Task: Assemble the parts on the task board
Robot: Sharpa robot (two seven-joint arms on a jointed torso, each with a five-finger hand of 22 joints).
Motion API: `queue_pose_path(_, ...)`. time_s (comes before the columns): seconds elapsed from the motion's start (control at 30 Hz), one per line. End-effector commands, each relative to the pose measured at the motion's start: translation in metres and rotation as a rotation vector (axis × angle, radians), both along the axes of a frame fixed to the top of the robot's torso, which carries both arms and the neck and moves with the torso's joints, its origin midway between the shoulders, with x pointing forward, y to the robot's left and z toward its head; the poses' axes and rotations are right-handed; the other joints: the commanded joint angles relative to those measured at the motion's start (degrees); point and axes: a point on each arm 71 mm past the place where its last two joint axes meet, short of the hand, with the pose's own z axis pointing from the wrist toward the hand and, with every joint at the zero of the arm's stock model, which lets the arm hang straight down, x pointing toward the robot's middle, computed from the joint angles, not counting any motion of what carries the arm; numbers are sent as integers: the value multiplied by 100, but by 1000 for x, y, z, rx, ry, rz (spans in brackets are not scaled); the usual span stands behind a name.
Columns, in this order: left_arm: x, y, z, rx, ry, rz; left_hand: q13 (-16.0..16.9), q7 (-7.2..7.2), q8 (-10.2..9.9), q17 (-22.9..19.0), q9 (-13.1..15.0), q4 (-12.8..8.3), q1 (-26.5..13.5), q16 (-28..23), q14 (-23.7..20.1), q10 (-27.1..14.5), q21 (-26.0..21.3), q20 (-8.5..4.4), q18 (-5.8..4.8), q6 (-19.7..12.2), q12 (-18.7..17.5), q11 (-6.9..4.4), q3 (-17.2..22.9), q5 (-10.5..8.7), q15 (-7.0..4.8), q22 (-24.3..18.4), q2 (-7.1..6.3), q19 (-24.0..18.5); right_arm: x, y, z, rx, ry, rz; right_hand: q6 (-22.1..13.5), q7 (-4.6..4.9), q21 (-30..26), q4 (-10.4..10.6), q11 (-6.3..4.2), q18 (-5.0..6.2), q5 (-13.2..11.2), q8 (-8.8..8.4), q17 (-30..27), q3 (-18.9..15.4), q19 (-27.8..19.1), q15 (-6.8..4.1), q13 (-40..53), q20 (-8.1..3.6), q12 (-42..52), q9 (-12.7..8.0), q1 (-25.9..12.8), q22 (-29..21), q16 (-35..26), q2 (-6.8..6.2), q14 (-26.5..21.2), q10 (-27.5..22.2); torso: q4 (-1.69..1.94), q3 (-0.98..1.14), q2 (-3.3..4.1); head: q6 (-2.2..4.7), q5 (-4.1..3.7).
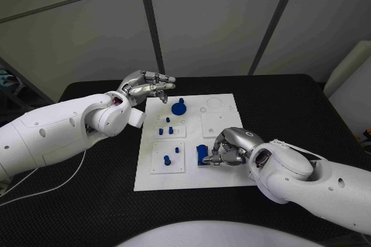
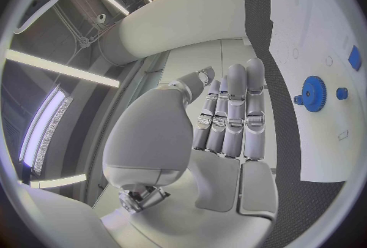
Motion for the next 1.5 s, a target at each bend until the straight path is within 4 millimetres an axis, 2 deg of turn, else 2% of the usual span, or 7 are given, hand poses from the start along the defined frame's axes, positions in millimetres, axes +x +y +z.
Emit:
queue_pose_path(0.03, 0, -1, 1, -6, -1, -10, 0, 1, 0, -7, 2, -10, 27, -16, -40, -28, -19, 1, -93, -16, 40, 6, 29, 36, -10, -3, 43, -27, 0, 0, 0, -13, -3, 12, -46, -13, 19, -43, -30, -62, 17, 34, 1455, -11, -2, -36, 936, -19, -20, 10, 68, -3, 23, -10, 605, 319, -4, 4, -5, -7, 0)
queue_pose_path(0.47, 0, -1, 1, -4, 3, -10, 0, 1, 2, -10, 2, -9, 24, -15, -41, -29, -19, 1, -93, -16, 47, 7, 33, 36, -9, -2, 49, -27, 2, 3, -2, -20, 2, 21, -91, 10, -17, -81, -10, -53, -265, 52, 1411, -88, -37, -20, 905, -6, -79, 40, 402, -40, 1, -109, 596, 291, 2, 2, -11, 6, -7)
queue_pose_path(0.9, 0, 1, 0, -1, 4, -3, -1, 3, -1, -13, 0, -14, 30, -14, -42, -32, -18, 0, -93, -23, 52, 7, 39, 37, -10, -1, 52, -27, -8, -7, 11, 82, -36, 10, -195, 50, -98, 23, 21, -28, -357, 13, 1319, -172, -108, 3, 803, 12, -224, 34, 317, -150, -46, -196, 576, 220, -23, 5, -15, 47, -7)
queue_pose_path(1.0, 0, 2, 0, -1, 4, -3, -1, 3, -1, -13, 0, -15, 31, -14, -42, -32, -18, -1, -93, -24, 52, 7, 40, 37, -10, 0, 52, -27, -10, -15, 16, 137, -45, -13, -347, 108, -133, -1, 66, -20, -212, -98, 1261, -110, -137, 34, 709, 32, -354, -10, 432, -195, -76, -67, 563, 157, -21, 6, -23, 48, -11)
queue_pose_path(1.2, 0, 2, 0, -1, 3, -2, -1, 4, -1, -15, 0, -20, 36, -13, -42, -33, -17, -1, -93, -24, 56, 7, 44, 37, -12, 1, 54, -27, -13, -47, 21, 193, -14, -100, -624, 301, -135, -147, 220, -22, 235, -598, 1270, -13, -123, 168, 639, 147, -459, -241, 888, -184, -73, 297, 566, 119, -17, -2, -23, 63, -44)
queue_pose_path(1.33, 0, 1, 1, -2, 1, -4, -1, 4, -1, -16, 0, -23, 38, -13, -43, -33, -16, -2, -93, -24, 58, 7, 44, 36, -12, 1, 52, -27, -13, -67, 25, 158, -77, -120, -698, 389, -136, -201, 302, -24, 431, -931, 1274, -42, -121, 225, 655, 206, -443, -421, 1047, -177, -71, 364, 567, 134, -22, -4, -9, 86, -66)
queue_pose_path(1.5, -1, 1, 1, -3, 1, -6, -1, 4, 0, -17, 0, -23, 34, -13, -43, -33, -16, -2, -93, -24, 60, 7, 41, 35, -11, 2, 47, -28, -13, -88, 26, 70, -113, -139, -430, 357, -134, -137, 287, -19, 450, -1096, 1272, -154, -119, 197, 687, 204, -403, -549, 1082, -165, -72, 381, 566, 172, -38, -1, -14, 97, -150)
